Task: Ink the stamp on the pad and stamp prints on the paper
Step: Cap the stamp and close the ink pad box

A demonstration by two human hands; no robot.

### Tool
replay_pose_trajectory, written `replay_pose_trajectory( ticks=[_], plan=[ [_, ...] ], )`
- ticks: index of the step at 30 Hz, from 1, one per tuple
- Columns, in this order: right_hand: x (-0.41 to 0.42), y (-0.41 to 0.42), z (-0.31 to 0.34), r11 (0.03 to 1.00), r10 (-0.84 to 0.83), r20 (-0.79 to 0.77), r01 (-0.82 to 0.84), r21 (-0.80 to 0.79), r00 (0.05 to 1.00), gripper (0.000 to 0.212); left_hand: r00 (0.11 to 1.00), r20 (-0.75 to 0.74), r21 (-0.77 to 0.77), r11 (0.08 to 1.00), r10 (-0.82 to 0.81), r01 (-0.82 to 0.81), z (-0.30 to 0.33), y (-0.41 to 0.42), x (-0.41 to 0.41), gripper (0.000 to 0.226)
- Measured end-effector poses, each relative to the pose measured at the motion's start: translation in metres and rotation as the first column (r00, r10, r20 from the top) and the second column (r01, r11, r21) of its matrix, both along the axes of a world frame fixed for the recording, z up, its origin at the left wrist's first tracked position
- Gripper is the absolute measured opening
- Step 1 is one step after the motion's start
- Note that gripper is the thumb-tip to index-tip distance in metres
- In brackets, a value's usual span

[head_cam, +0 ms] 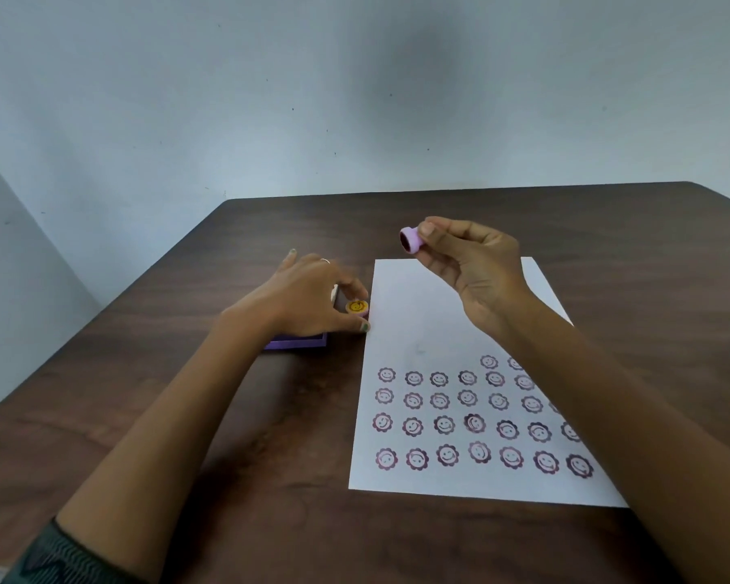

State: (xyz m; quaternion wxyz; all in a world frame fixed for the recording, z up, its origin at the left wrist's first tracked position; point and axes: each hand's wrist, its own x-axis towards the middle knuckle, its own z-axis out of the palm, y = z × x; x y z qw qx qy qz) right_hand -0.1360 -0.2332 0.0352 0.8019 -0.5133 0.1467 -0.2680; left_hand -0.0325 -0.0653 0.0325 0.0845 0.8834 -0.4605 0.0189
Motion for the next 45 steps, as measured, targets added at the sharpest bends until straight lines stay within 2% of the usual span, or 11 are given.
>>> replay_pose_trajectory(
  ticks=[6, 10, 14, 16, 18, 21, 25, 28, 45],
  plan=[
    [-0.002, 0.000, 0.001, 1.000, -0.022, -0.005, 0.022, -0.009, 1.000, 0.027, 1.000, -0.013, -0.052, 0.998, -0.017, 0.017, -0.007, -0.001, 0.007, 0.013],
    [-0.002, -0.001, -0.001, 0.999, -0.034, -0.020, 0.034, -0.020, 0.999, 0.027, 0.999, 0.026, -0.063, 0.998, 0.028, -0.027, -0.008, -0.001, 0.004, 0.013],
    [-0.003, 0.000, 0.001, 1.000, -0.027, -0.005, 0.027, 0.007, 1.000, 0.023, 0.997, 0.057, -0.260, 0.965, 0.052, -0.035, -0.006, -0.005, 0.000, 0.012],
    [-0.004, 0.001, 0.002, 0.998, -0.009, 0.022, 0.007, 0.057, 1.000, 0.020, 0.998, -0.052, -0.428, 0.902, 0.040, -0.059, -0.005, -0.010, -0.004, 0.014],
    [-0.004, 0.001, 0.002, 0.993, 0.015, 0.047, -0.020, 0.113, 0.999, 0.019, 0.972, -0.234, -0.607, 0.784, -0.022, -0.128, -0.002, -0.017, -0.012, 0.014],
    [-0.003, 0.003, 0.001, 0.989, 0.039, 0.058, -0.047, 0.141, 0.998, 0.021, 0.888, -0.433, -0.745, 0.615, -0.154, -0.256, 0.000, -0.026, -0.028, 0.020],
    [-0.003, 0.005, 0.001, 0.989, 0.051, 0.065, -0.060, 0.139, 0.997, 0.020, 0.752, -0.611, -0.748, 0.491, -0.247, -0.446, -0.003, -0.032, -0.037, 0.031],
    [-0.002, 0.007, 0.001, 0.991, 0.056, 0.068, -0.064, 0.116, 0.996, 0.021, 0.696, -0.668, -0.719, 0.472, -0.263, -0.511, -0.004, -0.032, -0.037, 0.035],
    [-0.002, 0.013, -0.003, 0.998, 0.045, 0.070, -0.049, 0.051, 0.997, 0.020, 0.730, -0.634, -0.749, 0.439, -0.255, -0.497, -0.009, -0.035, -0.040, 0.036]
  ],
)
